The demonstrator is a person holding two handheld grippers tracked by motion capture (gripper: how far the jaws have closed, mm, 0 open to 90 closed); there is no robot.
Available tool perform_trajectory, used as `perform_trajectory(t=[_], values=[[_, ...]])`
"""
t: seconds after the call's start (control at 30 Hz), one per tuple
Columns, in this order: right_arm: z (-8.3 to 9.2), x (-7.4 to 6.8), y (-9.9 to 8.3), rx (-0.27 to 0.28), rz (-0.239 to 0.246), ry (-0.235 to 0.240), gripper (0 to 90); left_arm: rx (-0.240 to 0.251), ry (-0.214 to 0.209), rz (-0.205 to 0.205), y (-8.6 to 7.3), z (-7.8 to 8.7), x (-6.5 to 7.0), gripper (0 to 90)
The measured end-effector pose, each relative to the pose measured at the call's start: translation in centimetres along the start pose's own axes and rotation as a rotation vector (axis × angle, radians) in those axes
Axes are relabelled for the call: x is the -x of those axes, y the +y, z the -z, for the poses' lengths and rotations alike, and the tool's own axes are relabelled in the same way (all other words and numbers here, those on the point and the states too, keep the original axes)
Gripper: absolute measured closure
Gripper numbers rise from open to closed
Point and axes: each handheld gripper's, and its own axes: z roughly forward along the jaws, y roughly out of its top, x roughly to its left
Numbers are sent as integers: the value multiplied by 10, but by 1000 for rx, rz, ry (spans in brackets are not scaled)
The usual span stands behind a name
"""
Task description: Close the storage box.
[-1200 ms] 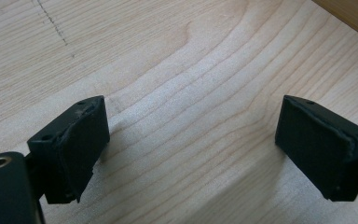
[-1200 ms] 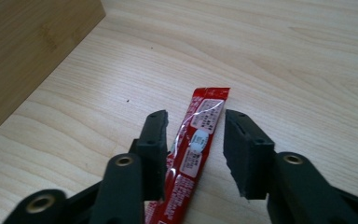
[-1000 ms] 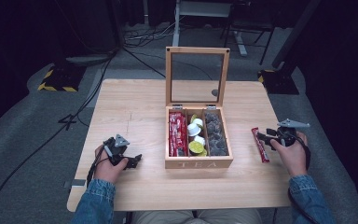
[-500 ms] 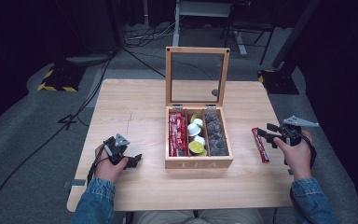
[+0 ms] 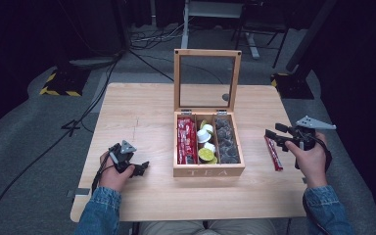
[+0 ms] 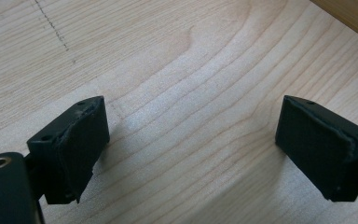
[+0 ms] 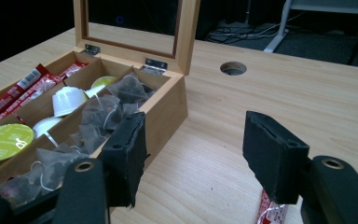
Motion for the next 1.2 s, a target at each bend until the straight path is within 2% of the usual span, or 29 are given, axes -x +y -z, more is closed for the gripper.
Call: perform_trajectory(t=[0.17, 0.4, 0.67, 0.97, 1.2], values=[[1, -3, 11, 10, 18, 6, 402, 0, 0, 0, 0, 0, 0, 100], [-1, -4, 41, 18, 56, 25, 398, 2, 2, 2, 0, 0, 0, 101], [-9, 0, 67, 29, 78, 35, 395, 2, 4, 0, 0, 0, 0, 103], [-29, 1, 96, 22, 106, 52, 390, 3, 8, 0, -1, 1, 1, 109], [-51, 2, 123, 26, 121, 69, 389, 3, 7, 2, -1, 1, 1, 109]])
